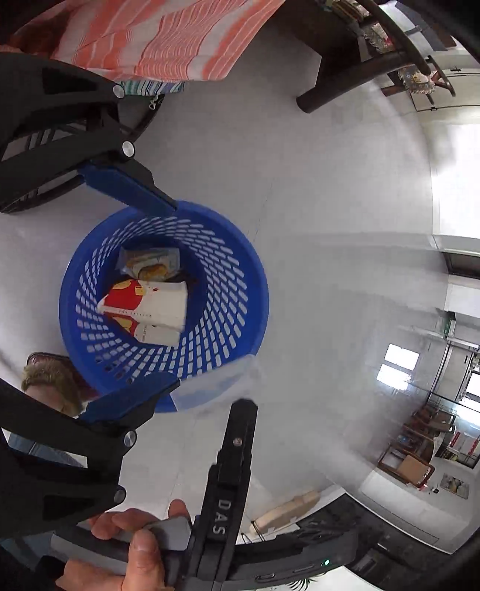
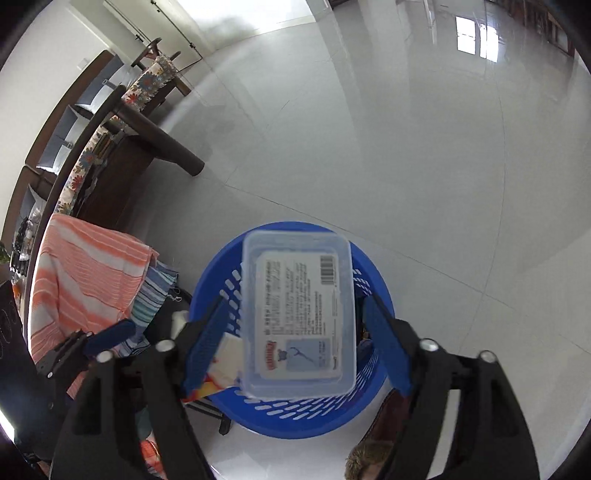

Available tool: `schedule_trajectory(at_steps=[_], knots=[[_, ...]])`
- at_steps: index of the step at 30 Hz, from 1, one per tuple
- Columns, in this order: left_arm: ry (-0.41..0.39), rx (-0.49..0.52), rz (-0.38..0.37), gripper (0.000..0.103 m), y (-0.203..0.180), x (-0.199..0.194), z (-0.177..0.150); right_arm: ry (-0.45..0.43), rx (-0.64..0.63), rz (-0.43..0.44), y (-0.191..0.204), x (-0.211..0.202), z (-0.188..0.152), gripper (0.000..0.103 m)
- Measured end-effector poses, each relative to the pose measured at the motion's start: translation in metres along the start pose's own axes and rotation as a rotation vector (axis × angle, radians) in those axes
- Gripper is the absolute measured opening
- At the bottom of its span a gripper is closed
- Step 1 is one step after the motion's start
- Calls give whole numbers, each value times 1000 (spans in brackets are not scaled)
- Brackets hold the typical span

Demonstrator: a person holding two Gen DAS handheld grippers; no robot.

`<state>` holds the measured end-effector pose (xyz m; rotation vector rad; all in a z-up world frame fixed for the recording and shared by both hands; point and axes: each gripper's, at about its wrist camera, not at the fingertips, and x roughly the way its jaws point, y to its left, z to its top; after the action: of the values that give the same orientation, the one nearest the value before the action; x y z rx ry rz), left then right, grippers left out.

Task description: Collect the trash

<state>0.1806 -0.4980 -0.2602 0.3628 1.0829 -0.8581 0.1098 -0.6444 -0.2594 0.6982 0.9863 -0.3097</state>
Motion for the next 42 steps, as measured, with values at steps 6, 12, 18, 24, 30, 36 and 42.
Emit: schedule_trajectory(at_steps=[6, 12, 18, 24, 30, 36, 42], knots=[[-81, -25, -6, 89, 16, -48, -8, -119, -31, -12, 7, -47, 1, 87], [-313, 108, 72, 98, -22, -150, -49, -251, -124, 24, 47, -130, -26, 98], [-412, 139, 118, 98, -50, -213, -99, -440, -256, -128, 74, -199, -107, 98], [-446, 77, 167, 98, -60, -248, -114, -523, -215, -219, 82, -217, -154, 98], [-411, 56, 146, 98, -62, -264, -126, -479, -207, -156, 85, -229, -177, 98], [-368, 53, 141, 98, -64, -265, -133, -367, -235, -214, 97, -231, -193, 98], [-325, 30, 177, 98, -64, -261, -135, -264, -203, -224, 101, -226, -208, 98]])
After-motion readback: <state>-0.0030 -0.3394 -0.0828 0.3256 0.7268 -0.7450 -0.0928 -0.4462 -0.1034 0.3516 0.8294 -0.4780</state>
